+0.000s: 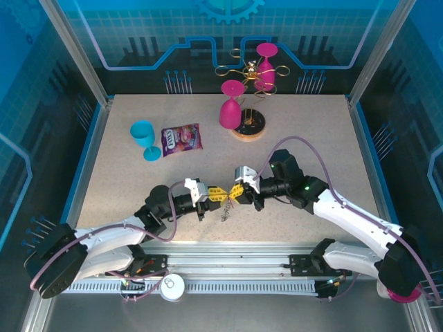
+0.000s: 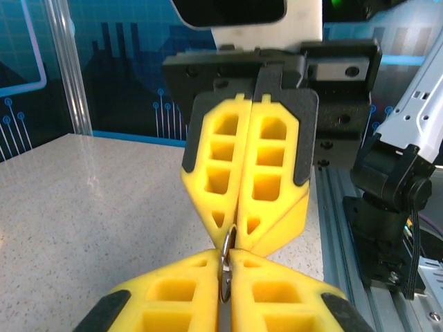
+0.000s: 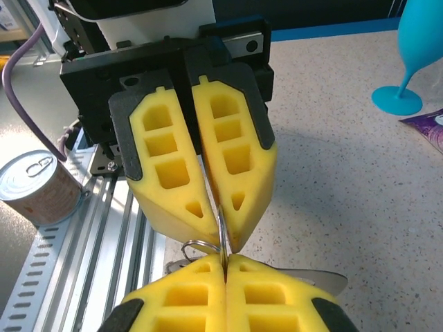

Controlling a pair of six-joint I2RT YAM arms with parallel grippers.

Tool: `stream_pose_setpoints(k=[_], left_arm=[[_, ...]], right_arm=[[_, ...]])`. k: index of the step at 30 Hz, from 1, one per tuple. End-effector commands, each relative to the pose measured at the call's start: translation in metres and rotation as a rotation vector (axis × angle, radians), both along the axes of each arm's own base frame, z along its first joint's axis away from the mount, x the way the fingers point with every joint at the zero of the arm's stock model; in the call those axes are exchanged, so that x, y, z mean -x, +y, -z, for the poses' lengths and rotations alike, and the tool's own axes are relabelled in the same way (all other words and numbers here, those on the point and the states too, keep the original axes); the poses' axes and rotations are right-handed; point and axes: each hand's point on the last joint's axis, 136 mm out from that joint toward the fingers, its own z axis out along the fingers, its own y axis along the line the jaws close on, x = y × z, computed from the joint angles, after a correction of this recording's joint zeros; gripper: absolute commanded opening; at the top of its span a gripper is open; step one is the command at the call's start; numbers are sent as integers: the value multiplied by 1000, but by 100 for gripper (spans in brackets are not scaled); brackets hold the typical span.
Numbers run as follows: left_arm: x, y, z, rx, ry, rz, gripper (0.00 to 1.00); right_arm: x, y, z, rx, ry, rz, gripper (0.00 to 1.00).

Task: Put the keys on the keyring

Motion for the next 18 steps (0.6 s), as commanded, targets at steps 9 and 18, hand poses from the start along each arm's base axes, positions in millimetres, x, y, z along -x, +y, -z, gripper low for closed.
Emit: stream_pose_setpoints(k=[9, 18], left_arm=[[-3, -3, 9, -168, 10, 3, 11], [2, -7, 14, -233, 21, 55, 2]], right_arm=[[15, -1, 14, 305, -51, -112, 0], [22, 4, 26, 498, -71, -184, 0]])
